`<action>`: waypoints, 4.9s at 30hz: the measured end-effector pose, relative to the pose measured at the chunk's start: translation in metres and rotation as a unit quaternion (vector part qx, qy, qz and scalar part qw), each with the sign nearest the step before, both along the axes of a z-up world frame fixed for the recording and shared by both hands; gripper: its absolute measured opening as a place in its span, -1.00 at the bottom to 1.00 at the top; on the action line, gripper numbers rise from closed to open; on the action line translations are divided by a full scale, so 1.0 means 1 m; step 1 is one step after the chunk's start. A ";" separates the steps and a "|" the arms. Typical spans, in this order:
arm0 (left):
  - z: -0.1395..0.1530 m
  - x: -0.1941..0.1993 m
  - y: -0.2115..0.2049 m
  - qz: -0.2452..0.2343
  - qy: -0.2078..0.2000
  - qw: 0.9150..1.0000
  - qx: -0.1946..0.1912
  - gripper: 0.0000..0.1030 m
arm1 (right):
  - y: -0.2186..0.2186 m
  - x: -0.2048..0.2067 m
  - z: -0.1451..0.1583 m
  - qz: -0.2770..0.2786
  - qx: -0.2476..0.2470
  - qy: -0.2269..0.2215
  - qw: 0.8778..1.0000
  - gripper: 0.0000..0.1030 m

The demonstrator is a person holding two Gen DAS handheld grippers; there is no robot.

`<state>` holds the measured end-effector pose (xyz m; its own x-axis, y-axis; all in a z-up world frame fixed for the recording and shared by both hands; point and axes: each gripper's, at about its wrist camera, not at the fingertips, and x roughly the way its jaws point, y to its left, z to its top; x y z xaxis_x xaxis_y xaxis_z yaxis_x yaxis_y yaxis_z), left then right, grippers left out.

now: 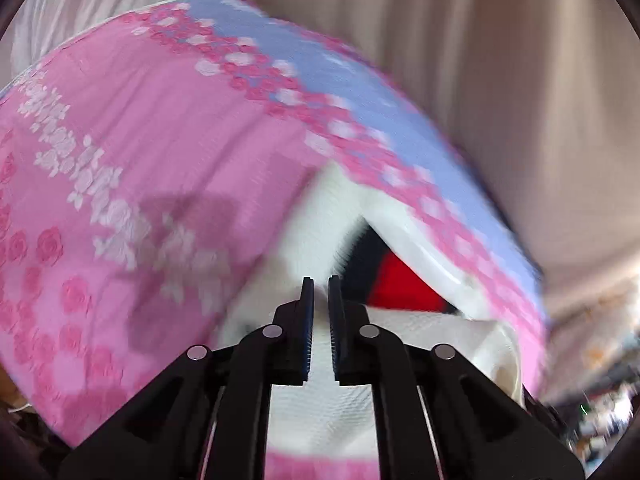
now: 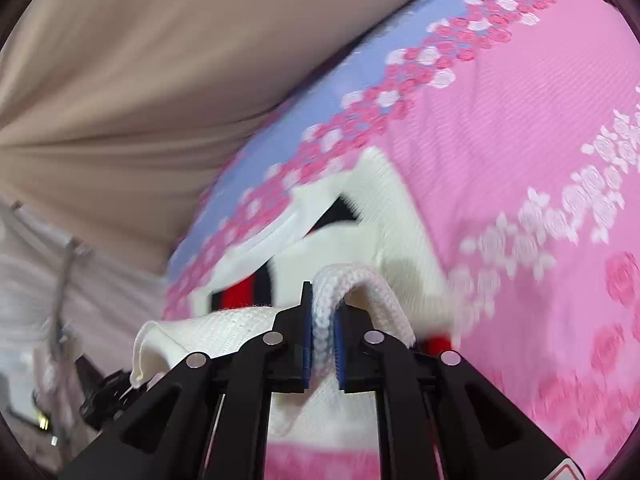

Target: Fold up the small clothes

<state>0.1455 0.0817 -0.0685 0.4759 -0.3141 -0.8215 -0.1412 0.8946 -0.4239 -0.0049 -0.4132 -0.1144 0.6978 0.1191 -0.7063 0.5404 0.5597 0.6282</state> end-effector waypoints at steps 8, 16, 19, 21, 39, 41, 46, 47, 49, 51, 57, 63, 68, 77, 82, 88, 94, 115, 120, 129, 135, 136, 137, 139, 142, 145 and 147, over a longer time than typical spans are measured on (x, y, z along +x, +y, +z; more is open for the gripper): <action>0.003 -0.029 0.018 -0.029 -0.060 0.995 0.075 0.03 | 0.014 -0.037 0.024 0.003 -0.112 -0.009 0.994 0.00; -0.023 0.029 -0.042 -0.117 -0.027 0.988 0.097 0.06 | 0.031 0.026 0.003 0.107 -0.240 0.077 0.962 0.28; -0.032 0.037 -0.058 -0.131 -0.016 0.987 0.097 -0.15 | 0.021 0.055 -0.009 0.108 -0.250 0.101 0.957 0.28; -0.032 0.037 -0.062 -0.150 -0.022 0.985 0.085 -0.87 | 0.015 0.063 -0.014 0.117 -0.228 0.093 0.962 -0.22; -0.042 0.102 -0.065 -0.101 -0.015 0.989 0.109 -0.80 | -0.047 0.090 -0.047 0.062 -0.072 0.056 0.994 -0.85; -0.033 0.095 -0.055 -0.085 -0.009 0.993 0.082 -0.56 | -0.044 0.077 -0.029 0.046 -0.073 0.045 0.995 -0.66; -0.003 0.032 -0.013 -0.038 -0.039 0.997 0.059 0.42 | -0.010 -0.003 0.002 0.050 -0.136 0.047 0.988 0.25; -0.007 0.014 -0.004 -0.036 -0.030 0.997 0.059 0.55 | -0.001 -0.020 -0.002 0.057 -0.142 0.058 0.987 0.25; -0.023 -0.013 0.008 -0.034 0.000 0.998 0.051 0.58 | 0.021 -0.053 -0.022 0.080 -0.125 0.092 0.985 0.27; -0.045 -0.038 0.015 -0.023 0.043 0.998 0.026 0.58 | 0.040 -0.076 -0.045 0.093 -0.087 0.112 0.986 0.27; -0.068 -0.043 -0.003 0.015 0.066 0.997 -0.040 0.63 | 0.053 -0.062 -0.066 0.057 -0.005 0.057 0.997 0.30; -0.047 -0.022 0.000 0.021 0.084 0.991 -0.099 -0.78 | 0.030 -0.041 -0.038 0.008 0.029 0.025 0.999 -0.81; -0.029 -0.062 0.030 0.000 0.094 0.993 -0.073 -0.80 | 0.028 -0.102 -0.007 0.018 -0.005 0.049 0.999 -0.84; -0.075 -0.137 0.032 -0.040 0.174 0.984 -0.010 -0.46 | 0.059 -0.198 -0.060 0.039 -0.001 0.161 0.986 -0.75; -0.002 -0.115 0.025 -0.043 0.051 0.994 0.086 0.38 | 0.041 -0.176 -0.003 0.011 -0.128 0.161 0.979 -0.01; 0.003 -0.049 -0.018 -0.068 0.010 0.997 0.044 0.65 | 0.019 -0.093 0.014 0.054 -0.144 0.097 0.983 0.15; -0.050 -0.016 -0.071 -0.140 0.060 0.988 0.028 -0.87 | 0.034 -0.014 -0.024 0.103 -0.144 0.112 0.978 -0.88; 0.009 -0.057 -0.060 -0.112 -0.026 0.990 0.079 -0.58 | 0.052 -0.045 0.045 0.105 -0.180 0.042 0.977 -0.67; -0.020 -0.116 -0.130 -0.224 0.003 0.970 0.093 -0.54 | 0.180 -0.012 0.004 0.311 -0.111 0.035 0.943 -0.83; -0.058 -0.086 -0.045 -0.126 0.037 0.987 0.097 -0.84 | 0.045 -0.090 -0.038 0.084 -0.090 0.099 0.988 -1.00; -0.041 -0.092 -0.068 -0.138 0.022 0.986 0.093 -0.78 | 0.037 -0.096 -0.007 0.073 -0.105 0.092 0.988 -0.94; -0.033 -0.095 -0.075 -0.145 0.012 0.985 0.089 -0.74 | 0.049 -0.083 -0.001 0.091 -0.104 0.077 0.987 -0.94; -0.029 -0.092 -0.085 -0.154 0.004 0.984 0.093 -0.64 | 0.067 -0.062 0.005 0.121 -0.099 0.062 0.986 -0.93; -0.026 -0.080 -0.107 -0.169 -0.003 0.979 0.112 -0.51 | 0.099 -0.025 0.007 0.176 -0.095 0.055 0.978 -0.92; -0.050 -0.057 -0.127 -0.175 0.016 0.973 0.150 -0.45 | 0.143 0.023 -0.015 0.261 -0.096 0.079 0.957 -0.93; -0.056 -0.046 -0.107 -0.159 0.007 0.976 0.146 -0.50 | 0.118 0.028 -0.031 0.232 -0.126 0.100 0.959 -1.00; -0.053 -0.041 -0.085 -0.144 0.005 0.979 0.141 -0.62 | 0.062 0.003 -0.031 0.146 -0.104 0.100 0.979 -1.00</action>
<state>0.1046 -0.0036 -0.1215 0.3923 -0.1931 -0.8993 0.1311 0.9795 -0.1531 -0.0016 -0.3510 -0.1456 0.5016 0.1318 -0.8550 0.4389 0.8129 0.3828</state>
